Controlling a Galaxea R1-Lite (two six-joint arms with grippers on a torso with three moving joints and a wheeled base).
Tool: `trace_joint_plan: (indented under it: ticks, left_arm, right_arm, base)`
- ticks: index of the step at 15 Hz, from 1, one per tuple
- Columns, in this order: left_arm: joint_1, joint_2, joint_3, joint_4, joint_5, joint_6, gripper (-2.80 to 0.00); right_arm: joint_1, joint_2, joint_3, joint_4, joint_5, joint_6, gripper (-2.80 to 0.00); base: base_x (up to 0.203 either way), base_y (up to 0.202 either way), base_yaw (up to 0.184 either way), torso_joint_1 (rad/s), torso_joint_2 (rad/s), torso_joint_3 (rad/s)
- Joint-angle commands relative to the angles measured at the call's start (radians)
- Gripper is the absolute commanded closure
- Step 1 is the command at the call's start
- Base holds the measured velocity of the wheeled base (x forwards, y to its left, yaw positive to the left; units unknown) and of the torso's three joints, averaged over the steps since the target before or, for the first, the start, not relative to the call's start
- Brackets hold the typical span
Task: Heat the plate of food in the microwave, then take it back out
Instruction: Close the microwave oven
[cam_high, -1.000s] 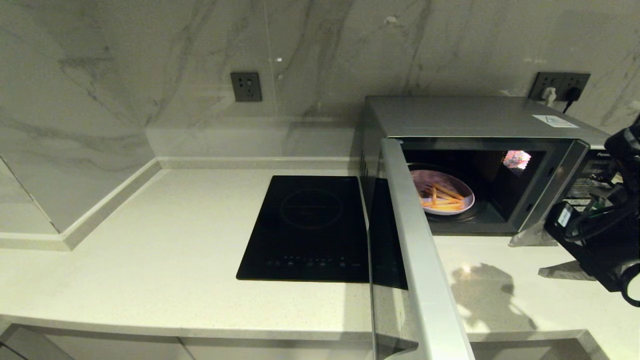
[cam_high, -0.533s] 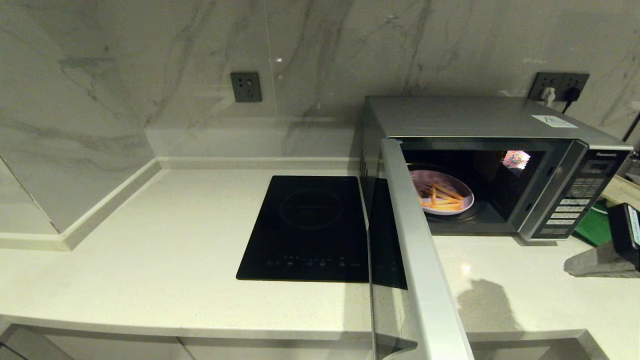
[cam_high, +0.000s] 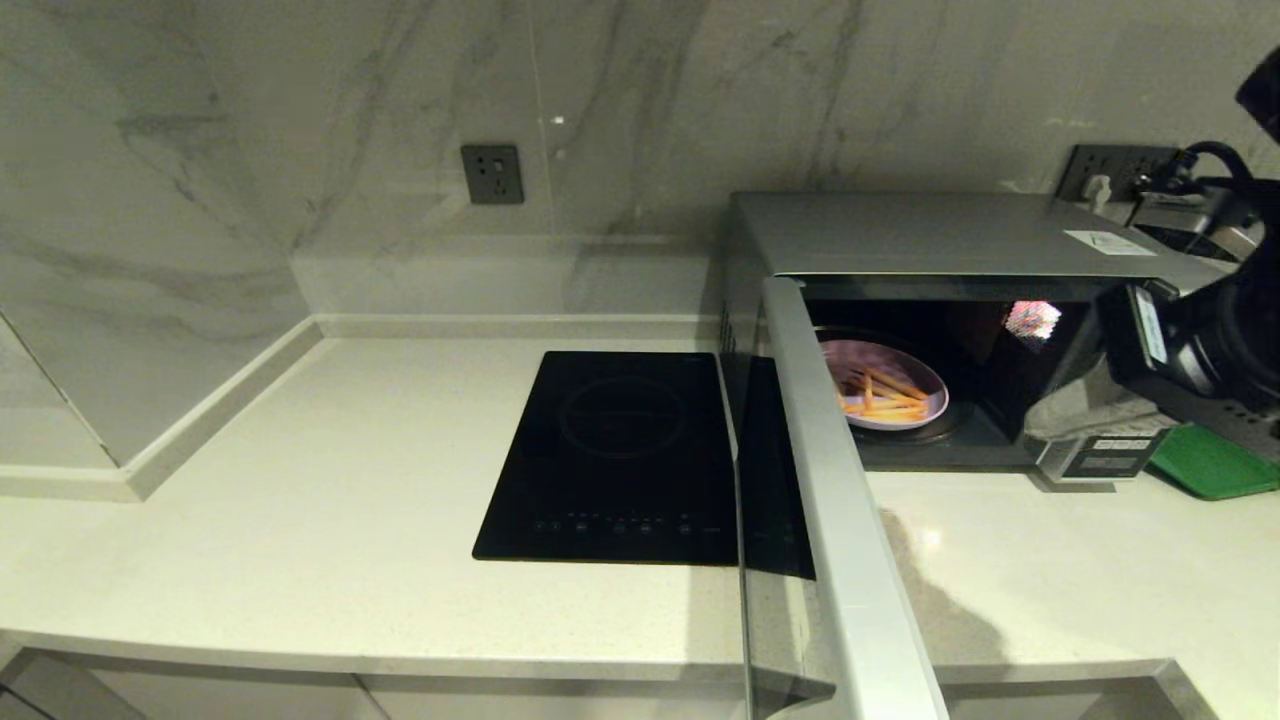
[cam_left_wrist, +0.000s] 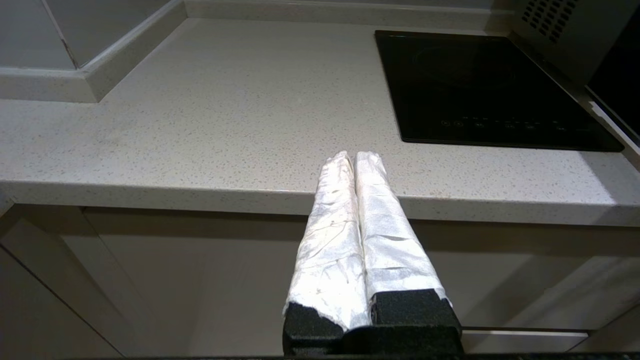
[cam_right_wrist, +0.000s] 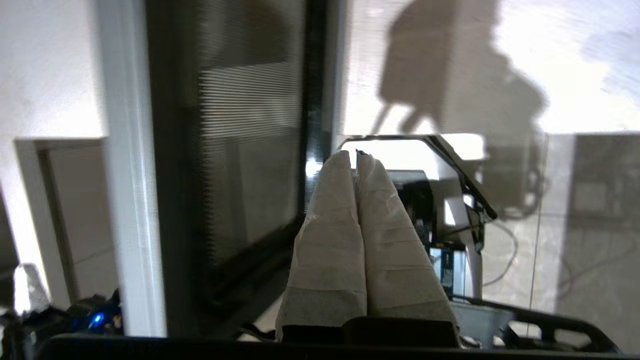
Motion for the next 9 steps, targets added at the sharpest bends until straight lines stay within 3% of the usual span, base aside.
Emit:
trace_joint_plan:
  ticks: [1, 9]
  left_arm:
    - [0.0, 0.0, 0.0, 0.0, 0.0, -0.001, 0.0]
    - [0.0, 0.0, 0.0, 0.0, 0.0, -0.001, 0.0]
  right_arm:
    - [0.075, 0.092, -0.072, 0.008, 0.0, 0.015, 0.0]
    - [0.247, 0.172, -0.237, 0.002, -0.013, 0.029, 0.0]
  base:
    - [0.0, 0.0, 0.0, 0.0, 0.0, 0.0]
    - [0.0, 0.0, 0.0, 0.0, 0.0, 0.0]
